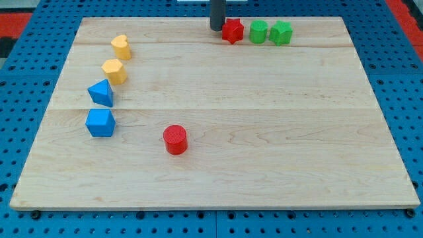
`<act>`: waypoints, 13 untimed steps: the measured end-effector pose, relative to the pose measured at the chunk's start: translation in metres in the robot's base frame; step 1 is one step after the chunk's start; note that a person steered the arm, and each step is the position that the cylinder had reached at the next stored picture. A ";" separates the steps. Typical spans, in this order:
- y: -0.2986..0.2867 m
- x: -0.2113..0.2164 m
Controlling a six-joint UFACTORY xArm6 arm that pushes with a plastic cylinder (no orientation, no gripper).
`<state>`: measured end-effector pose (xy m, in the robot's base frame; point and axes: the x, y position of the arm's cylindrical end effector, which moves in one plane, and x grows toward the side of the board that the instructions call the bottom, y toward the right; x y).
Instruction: Move the red circle left of the red star
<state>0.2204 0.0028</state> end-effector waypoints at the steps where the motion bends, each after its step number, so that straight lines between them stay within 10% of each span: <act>1: -0.026 0.040; 7: 0.003 0.331; 13: -0.084 0.278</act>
<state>0.4980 -0.0812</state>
